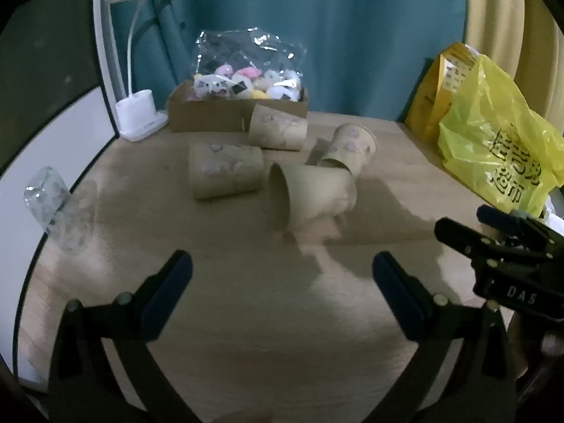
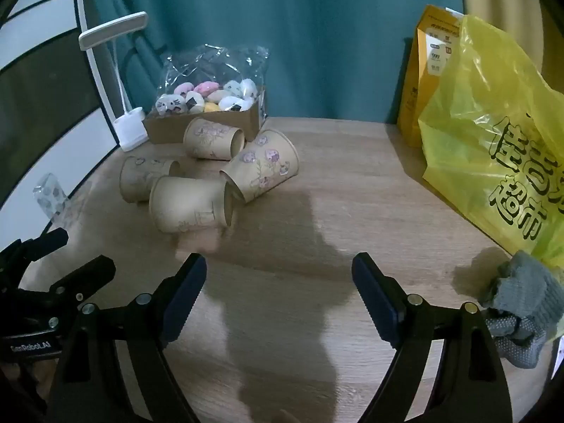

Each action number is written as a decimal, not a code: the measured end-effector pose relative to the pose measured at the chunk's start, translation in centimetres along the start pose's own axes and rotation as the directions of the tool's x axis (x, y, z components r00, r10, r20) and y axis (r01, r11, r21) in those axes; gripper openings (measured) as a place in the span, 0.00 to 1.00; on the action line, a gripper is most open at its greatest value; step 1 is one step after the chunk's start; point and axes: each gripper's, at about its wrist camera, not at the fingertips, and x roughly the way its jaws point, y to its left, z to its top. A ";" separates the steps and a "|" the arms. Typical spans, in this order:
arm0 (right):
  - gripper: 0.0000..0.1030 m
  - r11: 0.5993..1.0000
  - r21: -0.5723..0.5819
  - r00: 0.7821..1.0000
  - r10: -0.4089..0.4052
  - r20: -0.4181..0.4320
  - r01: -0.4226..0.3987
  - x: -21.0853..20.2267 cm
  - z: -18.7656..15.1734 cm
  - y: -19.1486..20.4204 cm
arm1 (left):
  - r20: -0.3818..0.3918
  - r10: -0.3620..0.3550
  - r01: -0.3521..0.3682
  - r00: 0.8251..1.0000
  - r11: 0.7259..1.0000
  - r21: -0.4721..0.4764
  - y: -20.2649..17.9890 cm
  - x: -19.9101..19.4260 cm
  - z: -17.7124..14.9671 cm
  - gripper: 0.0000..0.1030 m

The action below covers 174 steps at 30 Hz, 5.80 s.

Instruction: Flip cup upside down

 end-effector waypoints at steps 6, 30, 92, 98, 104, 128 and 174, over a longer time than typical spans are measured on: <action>0.84 1.000 0.004 1.000 0.005 -0.007 -0.005 0.0 0.1 0.0 | 0.009 -0.007 0.007 1.000 1.000 0.010 -0.1 0.1 0.0 1.00; 0.84 1.000 0.008 1.000 0.004 -0.003 -0.004 -0.1 0.3 -0.1 | 0.013 -0.045 0.045 0.999 0.999 0.020 0.0 -0.3 0.2 1.00; 0.84 1.000 -0.003 1.000 0.008 0.007 -0.008 -0.4 0.7 0.1 | -0.001 0.013 -0.013 1.000 1.000 0.017 0.4 0.1 0.7 1.00; 0.84 1.000 -0.001 1.000 0.009 0.007 -0.009 -0.3 0.7 0.0 | 0.007 0.018 -0.018 1.000 0.997 0.080 0.3 0.3 1.5 1.00; 0.84 1.000 0.001 1.000 0.004 0.000 -0.004 0.4 0.7 0.0 | 0.046 0.030 -0.041 0.999 0.960 0.275 -1.0 0.6 3.9 1.00; 0.85 0.994 0.108 0.999 -0.024 -0.032 0.027 4.4 2.6 -2.8 | -0.239 0.062 0.151 0.969 0.617 0.772 -6.1 12.7 6.2 1.00; 0.84 0.989 0.148 1.000 0.004 -0.011 -0.003 -1.2 -2.7 -5.9 | -0.369 -0.182 0.211 0.912 0.977 0.039 -7.4 7.1 -1.4 0.76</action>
